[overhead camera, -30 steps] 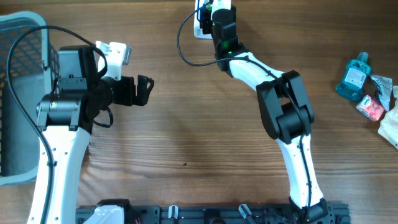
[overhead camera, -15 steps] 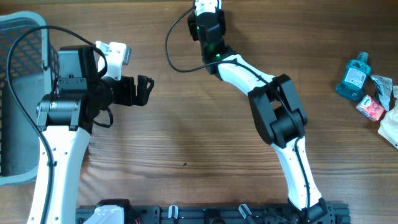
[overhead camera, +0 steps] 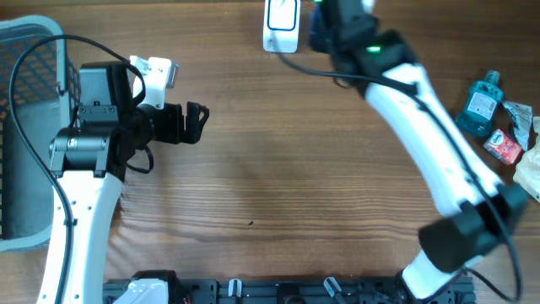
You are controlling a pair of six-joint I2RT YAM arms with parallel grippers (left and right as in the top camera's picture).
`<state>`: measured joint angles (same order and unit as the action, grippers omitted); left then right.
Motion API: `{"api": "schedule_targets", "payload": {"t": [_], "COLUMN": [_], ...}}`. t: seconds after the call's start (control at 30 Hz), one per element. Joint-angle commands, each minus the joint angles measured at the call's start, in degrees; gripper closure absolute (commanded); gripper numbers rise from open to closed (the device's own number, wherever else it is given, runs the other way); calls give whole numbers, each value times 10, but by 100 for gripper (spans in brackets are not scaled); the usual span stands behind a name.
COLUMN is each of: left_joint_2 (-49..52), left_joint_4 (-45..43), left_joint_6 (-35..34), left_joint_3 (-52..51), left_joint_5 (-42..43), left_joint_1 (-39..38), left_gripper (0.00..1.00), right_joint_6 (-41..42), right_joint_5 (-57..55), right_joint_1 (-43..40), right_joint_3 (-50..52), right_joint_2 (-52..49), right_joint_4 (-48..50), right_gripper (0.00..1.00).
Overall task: Scan the item barcode
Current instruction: 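Carry the jar right and drop it at the table's right edge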
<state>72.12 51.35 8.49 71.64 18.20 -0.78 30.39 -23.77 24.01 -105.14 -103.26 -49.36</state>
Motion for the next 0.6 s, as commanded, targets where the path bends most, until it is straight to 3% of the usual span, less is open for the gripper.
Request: {"api": "schedule_targets", "payload": {"t": [0.0, 0.2, 0.37, 0.57], "left_joint_2": [0, 0, 0, 0], "left_joint_4": [-1, -1, -1, -3], "left_joint_6": [-1, -1, -1, 2], "left_joint_3": [8, 8, 8, 8], "left_joint_5": [9, 9, 9, 9], "left_joint_1": [3, 3, 3, 3], "left_gripper": [0, 0, 0, 0], "right_joint_6": [155, 177, 178, 176], "right_joint_5": [40, 148, 211, 228], "right_joint_1": [-45, -146, -231, -318], "right_joint_3": [-3, 14, 87, 224], "right_joint_2": [26, 20, 18, 18], "right_joint_4": [-113, -249, -248, -174], "right_gripper": [36, 34, 34, 33]}}
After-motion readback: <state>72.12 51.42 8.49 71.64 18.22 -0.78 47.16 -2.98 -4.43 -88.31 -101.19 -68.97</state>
